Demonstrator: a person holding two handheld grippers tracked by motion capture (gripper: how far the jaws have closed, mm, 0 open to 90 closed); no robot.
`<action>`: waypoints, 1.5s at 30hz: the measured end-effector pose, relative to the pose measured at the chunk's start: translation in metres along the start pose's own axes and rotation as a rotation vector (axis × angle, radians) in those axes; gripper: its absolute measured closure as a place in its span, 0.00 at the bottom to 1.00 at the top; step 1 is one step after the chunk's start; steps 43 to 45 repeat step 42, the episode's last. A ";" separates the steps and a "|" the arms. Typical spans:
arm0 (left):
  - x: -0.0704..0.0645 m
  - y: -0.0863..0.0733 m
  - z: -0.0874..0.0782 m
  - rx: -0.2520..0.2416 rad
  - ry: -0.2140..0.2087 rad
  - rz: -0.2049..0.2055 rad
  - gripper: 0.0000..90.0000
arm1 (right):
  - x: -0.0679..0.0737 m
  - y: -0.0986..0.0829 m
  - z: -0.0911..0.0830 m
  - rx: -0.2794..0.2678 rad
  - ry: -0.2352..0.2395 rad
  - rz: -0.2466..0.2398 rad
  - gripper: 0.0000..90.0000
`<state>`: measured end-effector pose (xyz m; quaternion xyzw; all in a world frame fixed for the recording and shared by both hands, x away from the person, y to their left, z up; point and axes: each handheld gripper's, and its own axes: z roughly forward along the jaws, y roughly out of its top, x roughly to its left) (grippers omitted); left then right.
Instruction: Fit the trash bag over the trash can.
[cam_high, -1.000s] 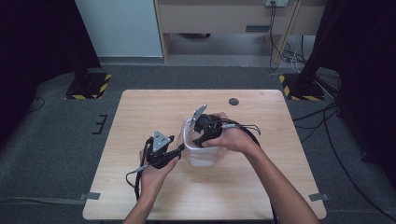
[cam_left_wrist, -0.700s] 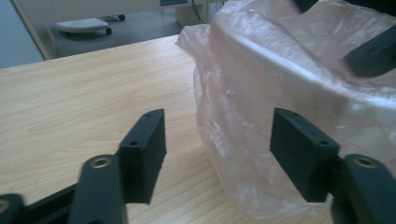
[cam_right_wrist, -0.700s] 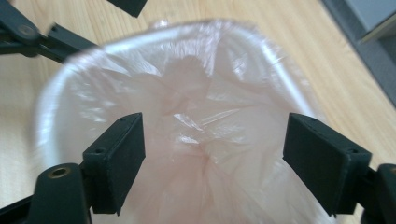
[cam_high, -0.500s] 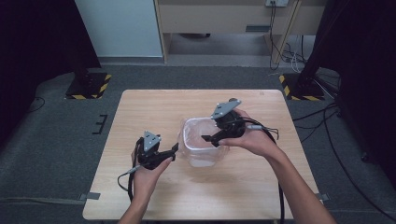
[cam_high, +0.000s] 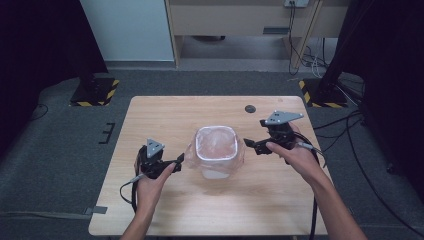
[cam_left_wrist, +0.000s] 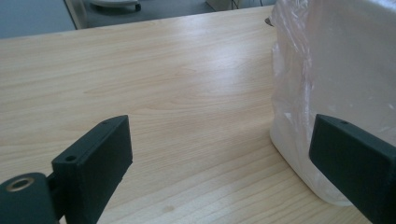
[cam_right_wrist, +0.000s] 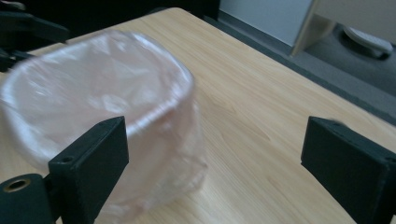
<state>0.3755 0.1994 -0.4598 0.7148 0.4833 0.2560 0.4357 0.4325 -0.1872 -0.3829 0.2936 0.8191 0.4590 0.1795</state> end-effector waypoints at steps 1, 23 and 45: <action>0.002 0.001 -0.002 -0.003 0.006 0.001 0.06 | -0.003 -0.004 -0.001 0.002 -0.008 0.014 0.08; 0.042 -0.038 0.033 0.199 0.082 -0.015 0.08 | -0.064 -0.136 0.029 0.175 -0.281 0.336 0.12; 0.040 -0.051 0.050 0.289 0.053 0.024 0.07 | -0.066 -0.157 0.044 0.225 -0.384 0.324 0.09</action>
